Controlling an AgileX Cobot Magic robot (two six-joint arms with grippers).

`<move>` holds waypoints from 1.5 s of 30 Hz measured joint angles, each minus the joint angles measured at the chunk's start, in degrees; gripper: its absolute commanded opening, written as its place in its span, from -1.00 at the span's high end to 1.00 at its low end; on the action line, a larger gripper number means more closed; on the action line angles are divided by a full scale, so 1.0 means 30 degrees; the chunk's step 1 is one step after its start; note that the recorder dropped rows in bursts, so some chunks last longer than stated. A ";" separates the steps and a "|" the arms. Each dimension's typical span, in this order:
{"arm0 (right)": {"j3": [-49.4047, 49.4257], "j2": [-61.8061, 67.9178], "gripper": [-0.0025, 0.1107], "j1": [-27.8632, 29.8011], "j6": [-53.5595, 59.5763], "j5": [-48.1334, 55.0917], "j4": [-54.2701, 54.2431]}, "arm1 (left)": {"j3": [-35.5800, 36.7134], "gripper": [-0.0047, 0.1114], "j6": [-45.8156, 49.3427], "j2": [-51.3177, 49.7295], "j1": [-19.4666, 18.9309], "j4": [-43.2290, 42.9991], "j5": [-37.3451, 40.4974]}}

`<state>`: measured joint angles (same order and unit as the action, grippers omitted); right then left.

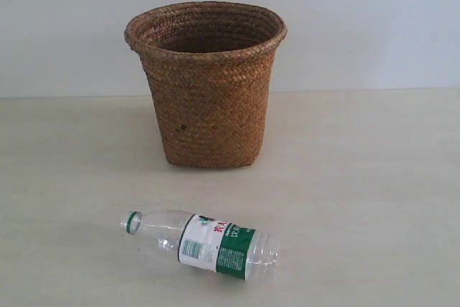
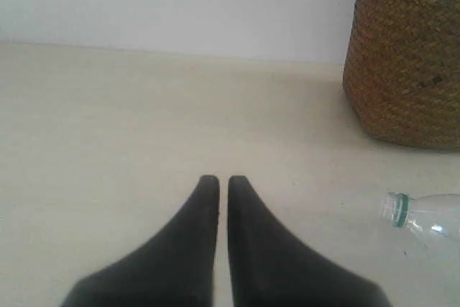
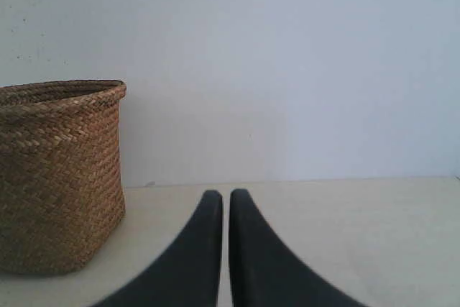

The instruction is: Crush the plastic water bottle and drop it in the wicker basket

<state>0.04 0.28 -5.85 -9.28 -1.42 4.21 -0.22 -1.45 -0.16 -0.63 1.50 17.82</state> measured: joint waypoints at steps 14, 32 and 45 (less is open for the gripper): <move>0.0000 0.0000 0.94 0.0000 0.0000 0.0000 0.0000 | 0.0000 0.85 0.0000 0.0000 0.0000 0.0000 0.0000; 0.0000 0.0000 0.94 0.0000 0.0000 0.0000 0.0000 | 0.0000 0.85 -0.3109 0.0000 0.0000 0.3036 0.0000; 0.0000 0.0000 0.94 0.0000 0.0000 0.0000 0.0000 | 0.0000 0.85 -0.7216 0.0000 0.0000 1.0699 -0.0268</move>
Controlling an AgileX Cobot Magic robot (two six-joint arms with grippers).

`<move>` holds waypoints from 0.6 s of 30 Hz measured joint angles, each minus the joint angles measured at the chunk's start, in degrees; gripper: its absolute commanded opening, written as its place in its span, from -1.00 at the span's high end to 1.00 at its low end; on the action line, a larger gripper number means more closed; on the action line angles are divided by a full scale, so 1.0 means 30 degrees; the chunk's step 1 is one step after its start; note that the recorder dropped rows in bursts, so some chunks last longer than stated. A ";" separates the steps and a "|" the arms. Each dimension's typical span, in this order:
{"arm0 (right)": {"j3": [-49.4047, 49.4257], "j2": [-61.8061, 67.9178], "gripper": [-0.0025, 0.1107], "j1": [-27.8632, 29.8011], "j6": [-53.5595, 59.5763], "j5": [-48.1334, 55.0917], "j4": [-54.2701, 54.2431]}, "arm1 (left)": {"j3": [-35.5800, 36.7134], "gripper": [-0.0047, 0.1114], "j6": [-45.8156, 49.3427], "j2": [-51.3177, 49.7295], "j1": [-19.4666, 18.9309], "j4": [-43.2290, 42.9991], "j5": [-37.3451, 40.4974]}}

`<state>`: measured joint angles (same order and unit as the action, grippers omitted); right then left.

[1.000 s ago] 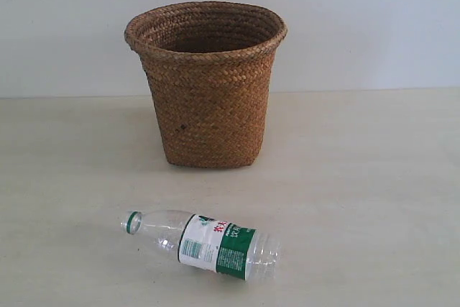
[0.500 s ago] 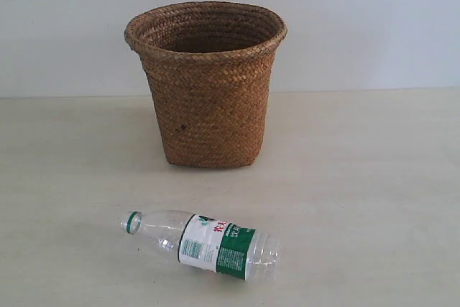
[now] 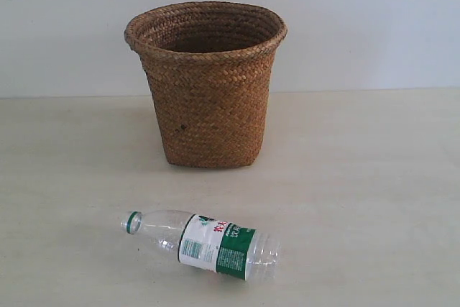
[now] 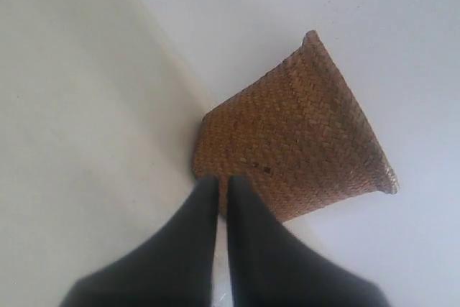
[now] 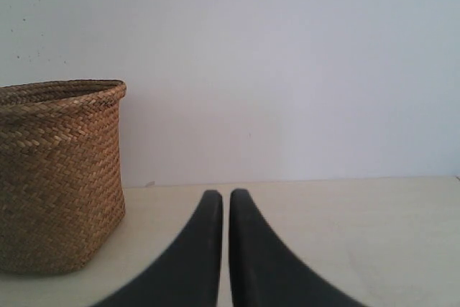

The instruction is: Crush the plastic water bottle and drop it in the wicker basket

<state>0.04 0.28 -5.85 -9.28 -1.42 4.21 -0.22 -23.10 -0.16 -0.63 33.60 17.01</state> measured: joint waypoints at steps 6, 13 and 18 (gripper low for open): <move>0.0000 0.0000 0.94 0.0000 0.0000 0.0000 0.0000 | -0.0046 0.85 0.2215 0.0000 0.0000 0.0963 -0.0381; 0.0000 0.0000 0.94 0.0000 0.0000 0.0000 0.0000 | -0.4202 0.85 1.3749 -0.1873 0.0000 0.4964 0.2667; 0.0000 0.0000 0.94 0.0000 0.0000 0.0000 0.0000 | -0.8644 0.85 1.9376 -0.7474 0.0000 0.4771 0.7308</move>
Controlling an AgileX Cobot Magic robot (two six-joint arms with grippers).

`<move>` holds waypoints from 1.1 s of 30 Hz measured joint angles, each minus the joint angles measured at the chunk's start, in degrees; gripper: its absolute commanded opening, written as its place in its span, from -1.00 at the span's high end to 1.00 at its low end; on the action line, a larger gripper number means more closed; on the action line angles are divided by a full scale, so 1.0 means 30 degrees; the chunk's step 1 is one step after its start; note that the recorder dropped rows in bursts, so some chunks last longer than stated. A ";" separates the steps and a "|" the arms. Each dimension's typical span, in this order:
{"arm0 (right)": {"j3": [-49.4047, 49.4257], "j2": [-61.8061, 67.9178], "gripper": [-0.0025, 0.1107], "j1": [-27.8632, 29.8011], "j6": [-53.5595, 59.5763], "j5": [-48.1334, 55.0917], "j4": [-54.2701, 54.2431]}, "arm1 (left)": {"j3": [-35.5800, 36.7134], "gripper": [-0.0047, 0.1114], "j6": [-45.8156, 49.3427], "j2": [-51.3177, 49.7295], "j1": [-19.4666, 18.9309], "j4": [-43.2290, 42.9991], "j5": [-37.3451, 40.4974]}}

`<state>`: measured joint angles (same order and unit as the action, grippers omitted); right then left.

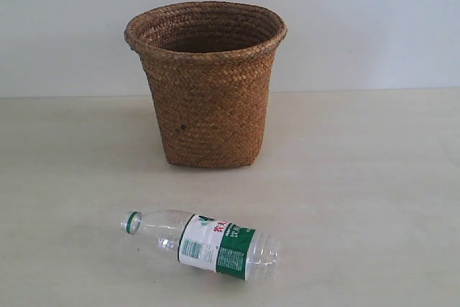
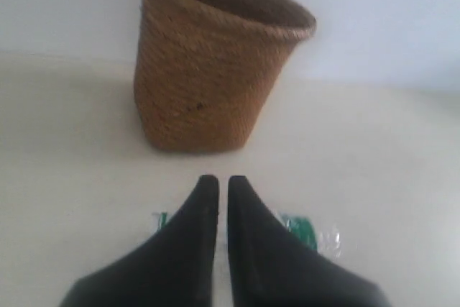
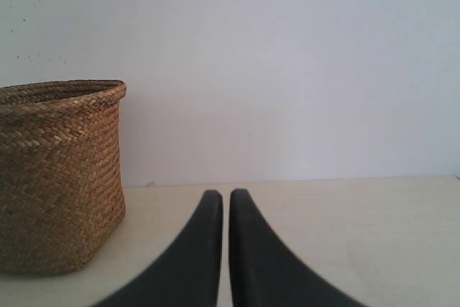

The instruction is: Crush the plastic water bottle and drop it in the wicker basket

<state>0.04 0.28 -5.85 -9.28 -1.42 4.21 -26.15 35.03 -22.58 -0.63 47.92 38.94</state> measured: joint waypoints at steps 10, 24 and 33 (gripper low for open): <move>0.0000 0.0000 0.94 0.0000 0.0000 0.0000 0.0000 | -0.6230 0.85 1.1043 -1.0252 0.0000 -0.3462 0.5071; 0.0000 0.0000 0.94 0.0000 0.0000 0.0000 0.0000 | -0.6338 0.06 2.1065 -1.9897 0.5972 -0.6885 -0.4038; 0.0000 0.0000 0.94 0.0000 0.0000 0.0000 0.0000 | -0.6338 0.01 2.1335 -2.3146 0.7479 -0.9185 -0.7341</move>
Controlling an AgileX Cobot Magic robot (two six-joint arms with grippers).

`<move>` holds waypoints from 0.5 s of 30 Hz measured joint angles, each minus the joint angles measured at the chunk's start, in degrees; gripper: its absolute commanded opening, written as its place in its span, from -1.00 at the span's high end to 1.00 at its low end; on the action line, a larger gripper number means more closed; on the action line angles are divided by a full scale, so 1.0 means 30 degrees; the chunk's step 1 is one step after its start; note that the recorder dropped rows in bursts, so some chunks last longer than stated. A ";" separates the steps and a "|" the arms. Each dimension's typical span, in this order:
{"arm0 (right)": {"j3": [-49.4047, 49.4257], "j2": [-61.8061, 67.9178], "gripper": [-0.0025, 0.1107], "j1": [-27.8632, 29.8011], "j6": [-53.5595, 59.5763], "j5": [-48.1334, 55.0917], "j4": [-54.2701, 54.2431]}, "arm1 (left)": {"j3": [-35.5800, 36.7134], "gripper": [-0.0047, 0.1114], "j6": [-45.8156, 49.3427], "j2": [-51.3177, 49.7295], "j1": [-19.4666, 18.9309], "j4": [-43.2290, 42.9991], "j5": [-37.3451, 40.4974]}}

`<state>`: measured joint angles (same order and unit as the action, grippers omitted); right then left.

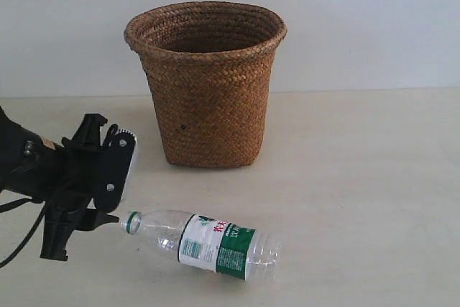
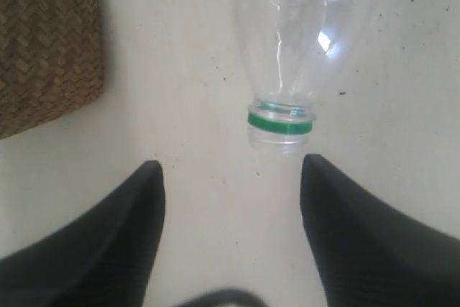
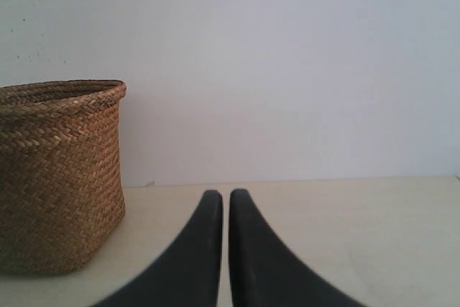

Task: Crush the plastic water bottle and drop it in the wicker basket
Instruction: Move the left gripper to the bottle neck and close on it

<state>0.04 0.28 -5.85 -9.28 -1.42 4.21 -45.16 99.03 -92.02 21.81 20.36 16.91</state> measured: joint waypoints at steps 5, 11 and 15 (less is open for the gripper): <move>0.0000 0.0000 0.94 0.0000 0.0000 0.0000 0.0000 | 0.0000 0.01 0.0037 -0.0905 0.0081 -0.0081 -0.0255; 0.0000 0.0000 0.94 0.0000 0.0000 0.0000 0.0000 | 0.0000 0.01 0.0037 -0.1457 0.0208 0.0055 -0.0220; 0.0000 0.0000 0.94 0.0000 0.0000 0.0000 0.0000 | 0.0000 0.01 0.0402 -0.1457 0.0519 0.0129 -0.0217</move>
<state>0.04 0.28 -5.85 -9.28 -1.42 4.21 -45.16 100.24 -96.39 23.37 20.74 16.26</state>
